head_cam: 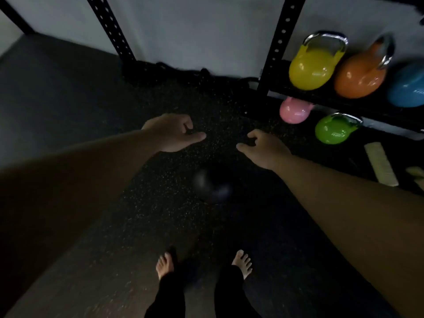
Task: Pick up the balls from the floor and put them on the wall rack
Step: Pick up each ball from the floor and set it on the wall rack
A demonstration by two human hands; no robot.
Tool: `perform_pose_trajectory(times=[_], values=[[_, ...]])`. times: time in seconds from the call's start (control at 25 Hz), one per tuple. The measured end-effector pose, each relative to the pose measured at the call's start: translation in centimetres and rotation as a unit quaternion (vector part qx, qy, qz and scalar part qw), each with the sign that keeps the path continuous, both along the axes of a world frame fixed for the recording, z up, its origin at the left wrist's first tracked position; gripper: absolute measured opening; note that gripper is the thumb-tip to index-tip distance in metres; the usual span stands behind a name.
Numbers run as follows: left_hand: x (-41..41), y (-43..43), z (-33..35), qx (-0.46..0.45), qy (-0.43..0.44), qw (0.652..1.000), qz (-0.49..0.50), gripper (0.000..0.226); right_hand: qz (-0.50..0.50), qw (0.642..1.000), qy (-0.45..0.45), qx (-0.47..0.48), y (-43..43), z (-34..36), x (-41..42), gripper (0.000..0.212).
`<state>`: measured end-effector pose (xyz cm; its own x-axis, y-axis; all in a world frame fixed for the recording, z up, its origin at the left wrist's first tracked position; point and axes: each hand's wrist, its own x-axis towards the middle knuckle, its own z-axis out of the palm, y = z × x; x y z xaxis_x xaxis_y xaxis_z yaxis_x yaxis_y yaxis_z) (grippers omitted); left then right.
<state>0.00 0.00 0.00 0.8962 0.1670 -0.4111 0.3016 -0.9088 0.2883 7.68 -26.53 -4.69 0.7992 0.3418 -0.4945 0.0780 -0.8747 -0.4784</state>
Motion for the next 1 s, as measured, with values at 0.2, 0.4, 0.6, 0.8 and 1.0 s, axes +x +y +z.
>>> perform_pose_trajectory(times=[0.2, 0.4, 0.6, 0.8, 1.0], values=[[5.6, 2.7, -15.3, -0.06, 0.067, 0.995, 0.042, 0.077, -0.037, 0.996, 0.084, -0.021, 3.3, -14.4, 3.2, 0.084], [5.8, 5.5, -35.3, -0.086, 0.128, 0.984, 0.084, 0.107, -0.026, 0.99, 0.124, -0.06, 6.6, -33.4, 4.1, 0.093], [6.3, 6.5, -51.3, -0.135, 0.154, 0.962, 0.18, 0.147, -0.032, 0.992, 0.102, -0.07, 8.2, -47.3, 5.6, 0.109], [4.9, 3.5, -59.1, -0.313, 0.235, 0.837, 0.382, 0.152, -0.139, 0.979, 0.152, 0.006, 7.6, -53.7, 5.1, 0.131], [4.2, 1.2, -57.5, -0.39, 0.153, 0.775, 0.473, 0.143, -0.189, 0.974, 0.113, 0.062, 7.5, -51.8, 3.5, 0.121]])
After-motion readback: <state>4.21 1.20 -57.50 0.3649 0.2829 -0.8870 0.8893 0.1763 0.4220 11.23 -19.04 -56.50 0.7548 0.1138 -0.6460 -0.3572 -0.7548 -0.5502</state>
